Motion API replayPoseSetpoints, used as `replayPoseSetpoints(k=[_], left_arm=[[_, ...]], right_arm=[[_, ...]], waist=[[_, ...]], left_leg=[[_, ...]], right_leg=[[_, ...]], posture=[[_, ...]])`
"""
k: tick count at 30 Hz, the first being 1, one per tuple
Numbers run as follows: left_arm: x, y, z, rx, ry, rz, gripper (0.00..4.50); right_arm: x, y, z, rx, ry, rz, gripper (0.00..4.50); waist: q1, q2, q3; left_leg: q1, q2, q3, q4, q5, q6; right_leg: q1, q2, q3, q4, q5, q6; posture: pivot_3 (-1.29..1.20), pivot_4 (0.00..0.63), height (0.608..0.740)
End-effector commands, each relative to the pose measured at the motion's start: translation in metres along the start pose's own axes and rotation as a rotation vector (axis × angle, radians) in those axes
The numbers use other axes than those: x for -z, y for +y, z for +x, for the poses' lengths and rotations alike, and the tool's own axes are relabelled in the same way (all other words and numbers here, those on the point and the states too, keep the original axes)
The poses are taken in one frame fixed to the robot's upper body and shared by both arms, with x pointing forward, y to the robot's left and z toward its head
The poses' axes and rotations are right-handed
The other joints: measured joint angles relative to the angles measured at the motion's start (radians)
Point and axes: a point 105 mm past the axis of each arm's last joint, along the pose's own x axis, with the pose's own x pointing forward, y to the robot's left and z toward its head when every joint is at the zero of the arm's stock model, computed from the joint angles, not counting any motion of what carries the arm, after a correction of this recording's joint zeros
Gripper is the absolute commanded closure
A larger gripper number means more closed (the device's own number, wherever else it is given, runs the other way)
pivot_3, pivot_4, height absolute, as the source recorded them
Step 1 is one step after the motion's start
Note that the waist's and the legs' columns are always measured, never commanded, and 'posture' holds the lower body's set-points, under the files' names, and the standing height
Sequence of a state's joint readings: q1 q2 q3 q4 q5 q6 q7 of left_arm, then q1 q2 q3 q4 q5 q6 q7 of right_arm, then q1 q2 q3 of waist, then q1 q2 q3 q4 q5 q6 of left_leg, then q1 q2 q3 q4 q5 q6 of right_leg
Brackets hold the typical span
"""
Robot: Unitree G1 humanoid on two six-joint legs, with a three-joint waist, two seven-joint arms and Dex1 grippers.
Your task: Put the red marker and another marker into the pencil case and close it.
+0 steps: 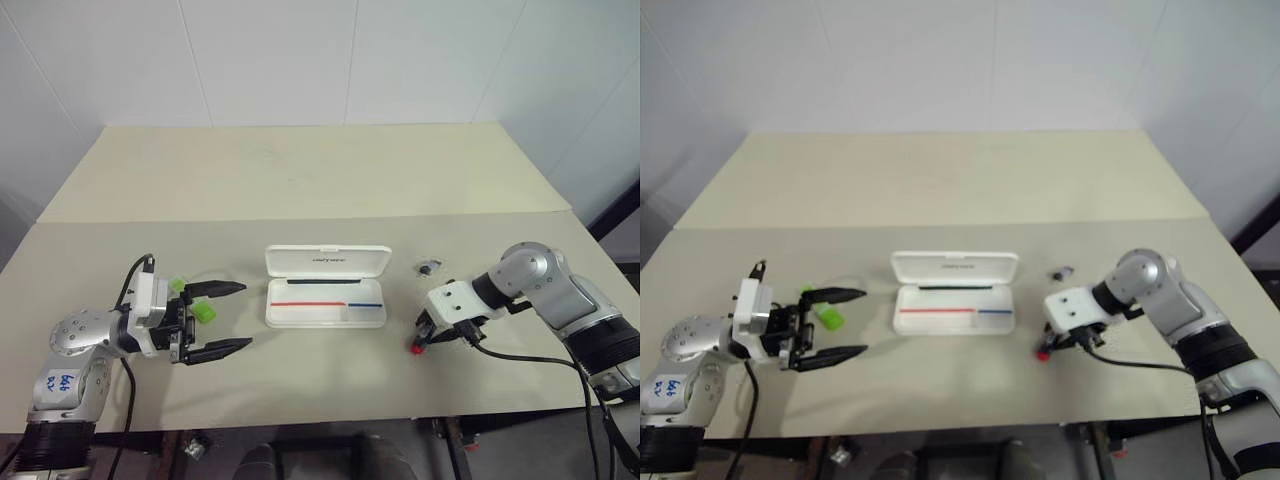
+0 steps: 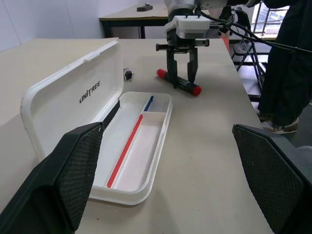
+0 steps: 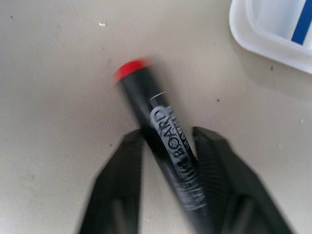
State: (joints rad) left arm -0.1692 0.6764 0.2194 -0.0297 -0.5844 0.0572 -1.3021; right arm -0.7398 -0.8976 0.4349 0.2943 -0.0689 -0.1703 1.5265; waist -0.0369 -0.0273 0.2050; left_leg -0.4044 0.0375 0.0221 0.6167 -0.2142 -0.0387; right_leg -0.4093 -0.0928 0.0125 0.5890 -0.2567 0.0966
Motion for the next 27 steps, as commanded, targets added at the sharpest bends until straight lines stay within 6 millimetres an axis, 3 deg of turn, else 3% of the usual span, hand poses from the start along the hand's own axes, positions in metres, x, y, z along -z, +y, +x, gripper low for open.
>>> replayPoseSetpoints(k=[1, 11, 22, 27], left_arm=[[-0.010, 0.000, -0.001, -0.005, -0.010, 0.042, 0.00], [-0.011, 0.005, 0.002, 0.001, -0.011, 0.044, 0.00], [-0.010, 0.009, 0.000, 0.009, -0.015, 0.042, 0.00], [-0.010, 0.011, 0.003, 0.019, -0.019, 0.046, 0.00]], right_arm=[[0.002, -0.006, -0.007, 0.034, 0.017, 0.018, 3.93], [-0.008, -0.039, -0.019, 0.230, -0.020, 0.090, 3.93], [-0.016, -0.047, -0.048, 0.372, -0.022, 0.152, 3.93], [-0.043, -0.048, -0.056, 0.410, -0.103, 0.132, 3.93]], waist=[[-0.001, 0.000, 0.000], [-0.016, 0.000, 0.000], [-0.009, 0.001, 0.000], [-0.008, 0.001, 0.000]], left_leg=[[0.000, 0.000, 0.000, 0.000, 0.000, 0.000], [0.000, 0.001, 0.001, -0.001, 0.002, 0.003], [-0.002, 0.001, 0.003, -0.004, 0.002, 0.003], [-0.002, 0.001, 0.003, -0.004, 0.001, 0.003]], right_leg=[[0.000, 0.000, 0.000, 0.000, 0.000, 0.000], [-0.002, 0.001, 0.002, 0.001, 0.000, 0.000], [-0.005, 0.001, 0.002, 0.001, -0.001, 0.001], [-0.005, 0.001, 0.002, 0.001, -0.001, 0.001]], posture=[[0.00, 0.150, 0.740], [0.00, 0.150, 0.740], [0.00, 0.150, 0.740], [0.00, 0.150, 0.740]])
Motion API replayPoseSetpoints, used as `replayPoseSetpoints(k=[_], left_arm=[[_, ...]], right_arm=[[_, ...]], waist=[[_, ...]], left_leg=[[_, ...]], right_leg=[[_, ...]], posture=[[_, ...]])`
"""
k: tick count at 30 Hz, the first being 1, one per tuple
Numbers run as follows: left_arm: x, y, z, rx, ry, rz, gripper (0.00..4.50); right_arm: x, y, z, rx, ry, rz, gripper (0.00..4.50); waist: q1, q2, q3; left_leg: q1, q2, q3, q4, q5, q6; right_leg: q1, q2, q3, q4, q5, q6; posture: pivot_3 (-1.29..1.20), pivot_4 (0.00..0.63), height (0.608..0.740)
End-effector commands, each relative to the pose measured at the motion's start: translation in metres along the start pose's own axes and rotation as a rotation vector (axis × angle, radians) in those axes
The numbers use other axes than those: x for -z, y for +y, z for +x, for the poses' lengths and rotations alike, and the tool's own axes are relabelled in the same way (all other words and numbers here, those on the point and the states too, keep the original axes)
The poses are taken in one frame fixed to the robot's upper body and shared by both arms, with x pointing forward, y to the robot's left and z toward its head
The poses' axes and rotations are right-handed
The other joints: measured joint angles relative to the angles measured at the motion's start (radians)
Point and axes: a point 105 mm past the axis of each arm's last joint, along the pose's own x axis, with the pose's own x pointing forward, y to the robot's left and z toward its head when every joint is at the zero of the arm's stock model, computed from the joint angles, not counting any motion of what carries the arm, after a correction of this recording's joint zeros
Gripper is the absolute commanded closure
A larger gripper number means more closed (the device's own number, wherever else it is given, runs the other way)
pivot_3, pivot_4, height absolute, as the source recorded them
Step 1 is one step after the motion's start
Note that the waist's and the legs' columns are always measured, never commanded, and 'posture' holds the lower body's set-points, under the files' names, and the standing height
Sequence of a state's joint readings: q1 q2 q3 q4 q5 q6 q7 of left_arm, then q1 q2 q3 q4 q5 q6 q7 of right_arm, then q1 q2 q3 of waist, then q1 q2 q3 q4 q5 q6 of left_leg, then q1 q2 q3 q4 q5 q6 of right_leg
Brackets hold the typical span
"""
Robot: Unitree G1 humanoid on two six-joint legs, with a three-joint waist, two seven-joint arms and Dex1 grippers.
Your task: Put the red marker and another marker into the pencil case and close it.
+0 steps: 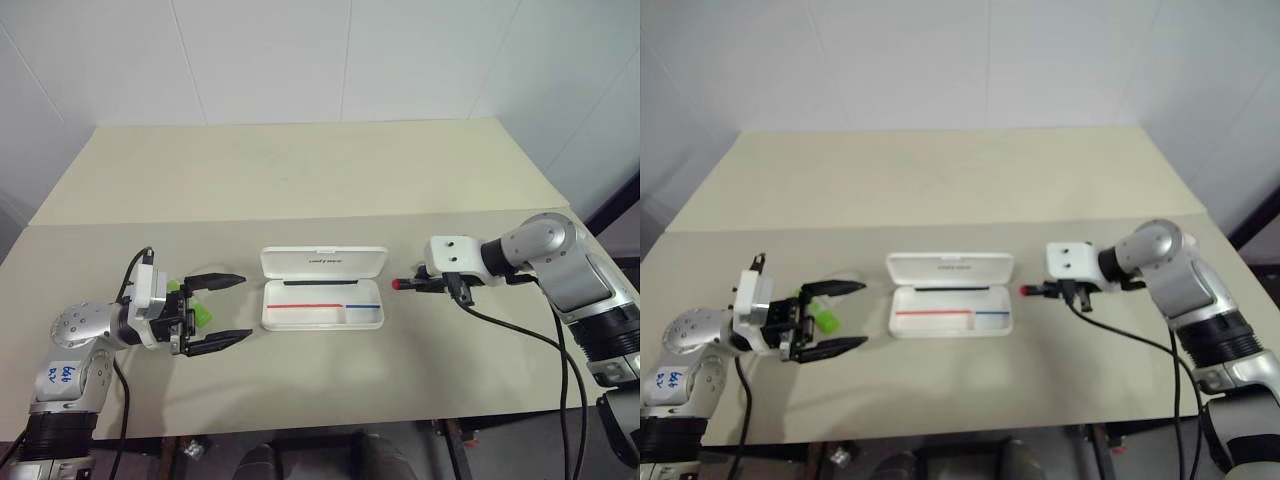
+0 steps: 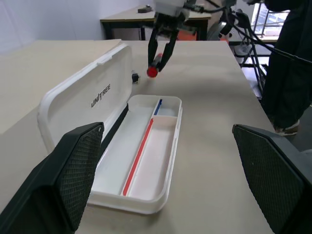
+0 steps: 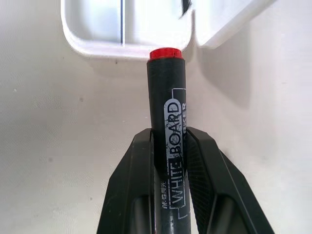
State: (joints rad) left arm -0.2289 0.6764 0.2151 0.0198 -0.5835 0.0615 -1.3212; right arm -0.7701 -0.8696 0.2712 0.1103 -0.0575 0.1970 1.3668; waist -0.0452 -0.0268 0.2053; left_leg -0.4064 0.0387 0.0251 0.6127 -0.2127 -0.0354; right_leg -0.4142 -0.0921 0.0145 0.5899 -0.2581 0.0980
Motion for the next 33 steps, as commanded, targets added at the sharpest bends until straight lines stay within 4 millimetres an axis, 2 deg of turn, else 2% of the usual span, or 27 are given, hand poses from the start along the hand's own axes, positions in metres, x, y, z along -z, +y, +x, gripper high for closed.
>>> replayPoseSetpoints(k=[1, 6, 15, 22, 33], left_arm=[[-0.005, 0.002, 0.002, 0.015, -0.007, 0.038, 0.00], [-0.005, -0.001, 0.007, 0.030, -0.019, 0.035, 0.00], [-0.006, -0.005, 0.006, 0.026, -0.013, 0.038, 0.00], [-0.007, -0.004, 0.005, 0.014, -0.010, 0.041, 0.00], [-0.009, -0.003, 0.004, -0.013, -0.009, 0.045, 0.00]], right_arm=[[-0.032, -0.006, -0.011, 0.066, -0.104, -0.021, 3.93], [-0.074, 0.003, 0.007, 0.078, -0.251, 0.013, 3.93], [-0.114, 0.012, 0.051, 0.104, -0.314, -0.042, 3.93], [-0.128, 0.005, 0.080, 0.140, -0.275, -0.117, 3.93], [-0.138, 0.006, 0.087, 0.127, -0.291, -0.108, 3.93]], waist=[[-0.001, 0.000, 0.000], [-0.001, 0.000, 0.000], [0.006, 0.000, 0.000], [0.009, 0.000, 0.000], [0.013, 0.000, 0.000]], left_leg=[[0.000, 0.000, 0.000, 0.000, 0.000, 0.000], [0.000, 0.002, 0.000, 0.000, 0.000, -0.001], [0.000, 0.009, 0.000, 0.000, -0.002, -0.003], [0.000, 0.011, 0.000, 0.000, -0.003, -0.005], [0.000, 0.012, 0.001, 0.000, -0.003, -0.006]], right_leg=[[0.000, 0.000, 0.000, 0.000, 0.000, 0.000], [0.000, 0.002, 0.000, 0.000, 0.000, 0.000], [-0.001, 0.007, 0.000, 0.000, 0.000, -0.001], [-0.002, 0.011, 0.000, 0.001, -0.001, -0.003], [-0.003, 0.011, 0.000, 0.002, -0.001, -0.003]], posture=[[0.00, 0.150, 0.740], [0.00, 0.150, 0.740], [0.00, 0.150, 0.740], [0.00, 0.150, 0.740], [0.00, 0.150, 0.740]])
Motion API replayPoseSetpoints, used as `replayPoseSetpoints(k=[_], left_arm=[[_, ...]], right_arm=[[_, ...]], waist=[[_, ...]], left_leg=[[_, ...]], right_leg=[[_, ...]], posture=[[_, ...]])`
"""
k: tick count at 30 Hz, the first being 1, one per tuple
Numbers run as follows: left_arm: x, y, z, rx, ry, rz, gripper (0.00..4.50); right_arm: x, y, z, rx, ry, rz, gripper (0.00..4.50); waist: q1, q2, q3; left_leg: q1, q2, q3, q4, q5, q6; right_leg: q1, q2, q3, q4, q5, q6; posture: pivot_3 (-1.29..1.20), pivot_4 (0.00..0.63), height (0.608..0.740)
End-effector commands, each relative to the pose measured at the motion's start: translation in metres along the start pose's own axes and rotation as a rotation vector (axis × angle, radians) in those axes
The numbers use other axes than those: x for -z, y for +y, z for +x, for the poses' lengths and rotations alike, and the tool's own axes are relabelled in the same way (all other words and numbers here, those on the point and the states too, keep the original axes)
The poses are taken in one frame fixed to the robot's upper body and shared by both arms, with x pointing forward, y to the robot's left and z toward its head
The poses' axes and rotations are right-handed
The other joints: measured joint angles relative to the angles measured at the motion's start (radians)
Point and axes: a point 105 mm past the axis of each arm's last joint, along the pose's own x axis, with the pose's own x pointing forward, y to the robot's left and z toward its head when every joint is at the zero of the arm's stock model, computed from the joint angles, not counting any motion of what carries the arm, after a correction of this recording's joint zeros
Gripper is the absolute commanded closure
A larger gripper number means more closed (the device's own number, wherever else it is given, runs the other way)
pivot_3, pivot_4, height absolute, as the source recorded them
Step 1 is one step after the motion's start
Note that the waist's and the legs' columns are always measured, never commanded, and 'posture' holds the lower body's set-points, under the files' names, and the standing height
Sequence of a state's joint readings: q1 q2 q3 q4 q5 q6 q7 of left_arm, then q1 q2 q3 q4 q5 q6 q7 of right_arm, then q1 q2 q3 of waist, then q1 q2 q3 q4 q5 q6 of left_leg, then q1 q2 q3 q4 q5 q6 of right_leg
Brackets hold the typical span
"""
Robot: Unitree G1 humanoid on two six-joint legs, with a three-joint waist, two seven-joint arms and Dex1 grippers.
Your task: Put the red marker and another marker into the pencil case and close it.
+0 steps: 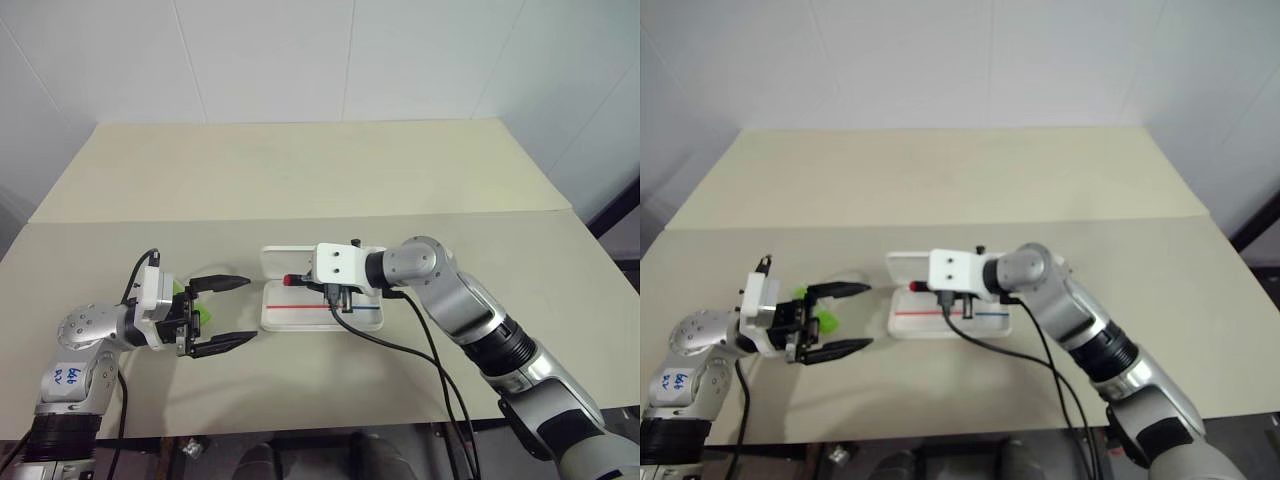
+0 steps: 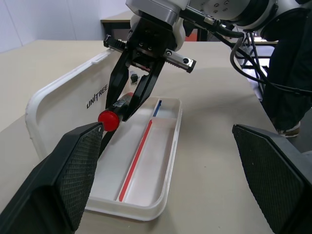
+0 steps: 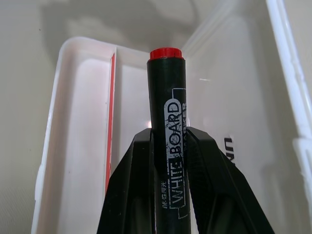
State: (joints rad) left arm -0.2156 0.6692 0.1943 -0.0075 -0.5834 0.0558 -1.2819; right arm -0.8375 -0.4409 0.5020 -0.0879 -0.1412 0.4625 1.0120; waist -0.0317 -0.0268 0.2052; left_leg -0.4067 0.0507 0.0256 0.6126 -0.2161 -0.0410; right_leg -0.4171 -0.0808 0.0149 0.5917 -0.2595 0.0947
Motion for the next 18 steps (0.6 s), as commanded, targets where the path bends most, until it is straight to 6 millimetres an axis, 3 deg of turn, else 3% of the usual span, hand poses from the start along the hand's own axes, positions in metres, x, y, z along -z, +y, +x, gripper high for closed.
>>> replayPoseSetpoints(k=[1, 11, 12, 18], left_arm=[[-0.010, 0.000, -0.002, -0.003, -0.006, 0.043, 0.00], [-0.009, 0.001, 0.002, -0.001, -0.016, 0.043, 0.00], [-0.009, 0.001, 0.003, 0.000, -0.017, 0.042, 0.00], [-0.009, 0.002, 0.004, 0.003, -0.020, 0.042, 0.00]], right_arm=[[-0.013, -0.005, -0.002, 0.017, -0.027, -0.034, 3.58], [-0.013, -0.001, -0.004, 0.006, -0.027, -0.010, 0.21], [-0.013, 0.000, -0.005, 0.005, -0.027, -0.008, 0.02], [-0.011, 0.006, -0.010, -0.025, -0.034, 0.000, 0.02]], waist=[[0.000, 0.000, 0.000], [0.000, 0.000, 0.000], [0.000, 0.000, 0.000], [0.001, 0.000, 0.000]], left_leg=[[0.000, 0.000, 0.000, 0.000, 0.000, 0.000], [0.000, 0.000, 0.000, 0.000, 0.000, 0.000], [0.000, 0.000, 0.000, 0.000, 0.000, 0.000], [0.000, 0.000, 0.000, -0.001, -0.001, -0.001]], right_leg=[[0.000, 0.000, 0.000, 0.000, 0.000, 0.000], [0.000, 0.000, 0.000, 0.000, 0.000, 0.000], [-0.001, 0.000, 0.000, 0.000, 0.000, 0.000], [-0.001, 0.000, 0.000, 0.000, 0.000, -0.001]], posture=[[0.00, 0.150, 0.740], [0.00, 0.150, 0.740], [0.00, 0.150, 0.740], [0.00, 0.150, 0.740]])
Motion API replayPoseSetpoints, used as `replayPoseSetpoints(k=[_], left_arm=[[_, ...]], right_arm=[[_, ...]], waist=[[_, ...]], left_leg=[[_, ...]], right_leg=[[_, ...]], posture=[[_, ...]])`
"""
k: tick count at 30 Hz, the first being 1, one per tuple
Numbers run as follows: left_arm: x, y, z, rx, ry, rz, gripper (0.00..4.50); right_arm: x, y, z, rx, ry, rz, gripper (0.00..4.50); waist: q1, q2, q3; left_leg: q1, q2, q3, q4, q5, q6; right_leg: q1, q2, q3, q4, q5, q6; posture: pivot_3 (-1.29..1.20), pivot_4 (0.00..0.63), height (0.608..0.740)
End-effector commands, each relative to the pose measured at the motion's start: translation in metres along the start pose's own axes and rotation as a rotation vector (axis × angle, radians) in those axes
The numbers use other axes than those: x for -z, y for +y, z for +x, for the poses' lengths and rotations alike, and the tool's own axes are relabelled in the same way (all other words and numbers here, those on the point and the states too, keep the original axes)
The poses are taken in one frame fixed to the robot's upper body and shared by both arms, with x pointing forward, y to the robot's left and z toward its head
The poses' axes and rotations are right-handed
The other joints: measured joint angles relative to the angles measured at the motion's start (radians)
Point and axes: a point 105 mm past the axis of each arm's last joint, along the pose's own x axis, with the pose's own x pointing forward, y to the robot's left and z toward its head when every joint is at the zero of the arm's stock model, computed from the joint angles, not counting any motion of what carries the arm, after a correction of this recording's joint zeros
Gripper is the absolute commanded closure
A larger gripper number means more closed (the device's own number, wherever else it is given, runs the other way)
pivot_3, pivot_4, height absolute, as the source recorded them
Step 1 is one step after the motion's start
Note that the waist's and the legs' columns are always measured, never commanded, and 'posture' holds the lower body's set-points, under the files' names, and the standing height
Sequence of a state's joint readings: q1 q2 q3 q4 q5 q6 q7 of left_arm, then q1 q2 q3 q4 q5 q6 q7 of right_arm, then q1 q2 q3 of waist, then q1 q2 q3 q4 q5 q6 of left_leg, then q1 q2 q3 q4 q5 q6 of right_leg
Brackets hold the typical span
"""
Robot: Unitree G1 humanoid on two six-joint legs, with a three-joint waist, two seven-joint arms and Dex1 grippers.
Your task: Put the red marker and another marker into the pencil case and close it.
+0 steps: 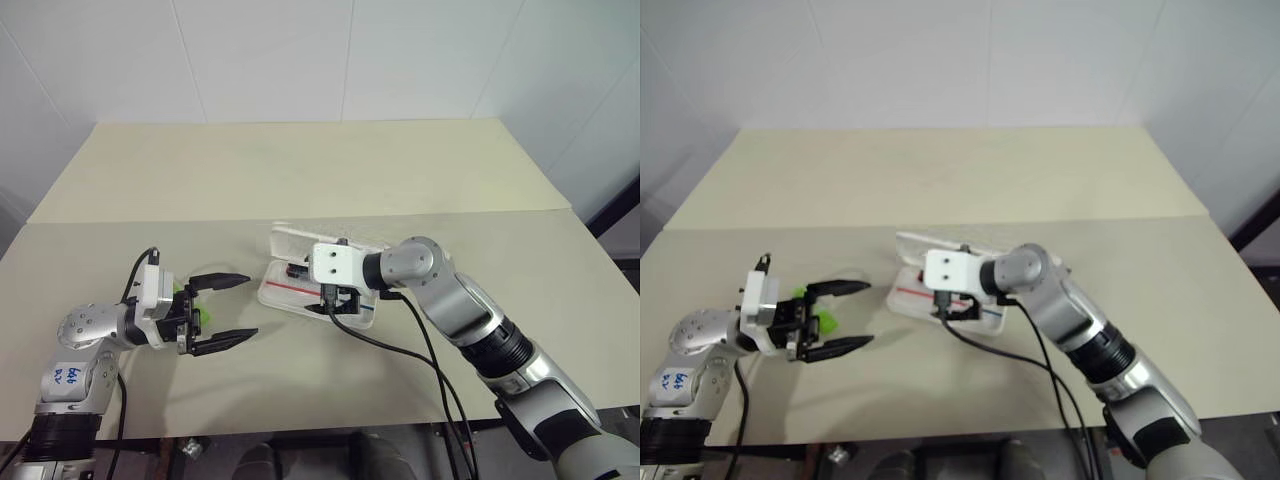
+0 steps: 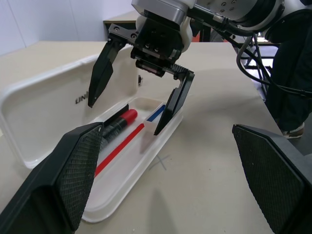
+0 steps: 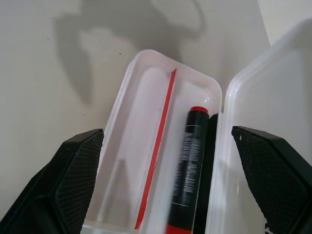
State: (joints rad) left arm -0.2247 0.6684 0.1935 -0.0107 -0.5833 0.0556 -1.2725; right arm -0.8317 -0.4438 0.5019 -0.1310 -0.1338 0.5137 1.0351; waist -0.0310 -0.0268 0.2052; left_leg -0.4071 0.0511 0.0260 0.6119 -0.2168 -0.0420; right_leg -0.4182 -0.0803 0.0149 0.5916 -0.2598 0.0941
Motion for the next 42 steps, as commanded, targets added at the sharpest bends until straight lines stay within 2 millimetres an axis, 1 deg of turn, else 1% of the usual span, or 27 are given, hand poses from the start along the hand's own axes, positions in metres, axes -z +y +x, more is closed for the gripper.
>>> replayPoseSetpoints(k=[1, 6, 8, 12, 15, 21, 24, 29, 35, 42], left_arm=[[-0.006, 0.000, 0.003, 0.009, -0.017, 0.032, 0.00], [-0.006, 0.001, 0.004, 0.012, -0.021, 0.032, 0.00], [-0.006, 0.001, 0.005, 0.015, -0.023, 0.032, 0.00], [-0.006, 0.002, 0.005, 0.017, -0.024, 0.031, 0.00], [-0.005, 0.002, 0.005, 0.017, -0.023, 0.031, 0.00], [-0.005, 0.004, 0.007, 0.020, -0.028, 0.035, 0.00], [-0.004, 0.003, 0.008, 0.021, -0.029, 0.037, 0.00], [-0.004, 0.002, 0.006, 0.020, -0.028, 0.034, 0.00], [-0.003, 0.004, 0.007, 0.024, -0.029, 0.032, 0.00], [-0.002, 0.006, 0.010, 0.032, -0.034, 0.035, 0.00]], right_arm=[[-0.008, 0.003, -0.009, -0.010, -0.037, -0.016, 0.02], [-0.006, 0.018, -0.017, -0.080, -0.056, -0.014, 0.02], [-0.002, 0.026, -0.026, -0.128, -0.065, -0.003, 0.02], [0.007, 0.032, -0.040, -0.174, -0.056, 0.009, 0.02], [0.017, 0.030, -0.048, -0.182, -0.031, 0.028, 0.02], [0.023, 0.023, -0.043, -0.135, -0.017, 0.048, 0.02], [0.029, 0.023, -0.047, -0.129, 0.000, 0.062, 0.02], [0.045, 0.023, -0.065, -0.116, 0.059, 0.103, 0.02], [0.061, 0.027, -0.092, -0.135, 0.120, 0.140, 0.02], [0.086, 0.017, -0.113, -0.103, 0.225, 0.161, 0.02]], waist=[[0.000, 0.000, 0.000], [0.000, 0.000, 0.000], [0.001, 0.000, 0.000], [0.002, 0.000, 0.000], [0.000, 0.000, 0.000], [0.001, 0.000, 0.000], [0.001, 0.000, 0.000], [0.004, 0.000, 0.000], [0.003, 0.000, 0.000], [0.001, -0.001, 0.000]], left_leg=[[0.000, 0.000, 0.000, 0.000, 0.000, 0.000], [0.000, 0.000, 0.000, 0.000, 0.000, 0.000], [0.000, 0.000, 0.000, 0.000, 0.000, 0.000], [0.000, 0.000, 0.000, 0.000, -0.001, 0.000], [0.000, 0.000, 0.001, 0.000, -0.001, 0.000], [0.000, 0.001, 0.001, 0.000, -0.001, -0.001], [0.000, 0.001, 0.001, 0.000, -0.001, -0.001], [0.000, 0.000, 0.002, 0.000, -0.001, -0.001], [0.000, 0.000, 0.003, 0.001, -0.001, -0.001], [0.001, 0.000, 0.005, 0.001, -0.002, -0.001]], right_leg=[[0.000, 0.000, 0.000, 0.000, 0.000, 0.000], [0.000, 0.000, 0.000, 0.000, 0.000, 0.000], [0.000, 0.000, 0.000, 0.000, 0.000, 0.000], [0.000, 0.000, 0.000, -0.001, 0.000, 0.000], [0.000, 0.001, 0.001, -0.001, 0.000, 0.000], [0.000, 0.001, 0.001, -0.001, 0.000, 0.000], [0.000, 0.001, 0.002, -0.001, 0.000, 0.000], [-0.001, 0.001, 0.002, -0.001, 0.000, 0.000], [-0.001, 0.001, 0.003, -0.002, 0.000, 0.000], [-0.001, 0.002, 0.006, -0.002, 0.000, 0.000]], posture=[[0.00, 0.150, 0.740], [0.00, 0.150, 0.740], [0.00, 0.150, 0.740], [0.00, 0.150, 0.740], [0.00, 0.150, 0.740], [0.00, 0.150, 0.740], [0.00, 0.150, 0.740], [0.00, 0.150, 0.740], [0.00, 0.150, 0.740], [0.00, 0.150, 0.740]])
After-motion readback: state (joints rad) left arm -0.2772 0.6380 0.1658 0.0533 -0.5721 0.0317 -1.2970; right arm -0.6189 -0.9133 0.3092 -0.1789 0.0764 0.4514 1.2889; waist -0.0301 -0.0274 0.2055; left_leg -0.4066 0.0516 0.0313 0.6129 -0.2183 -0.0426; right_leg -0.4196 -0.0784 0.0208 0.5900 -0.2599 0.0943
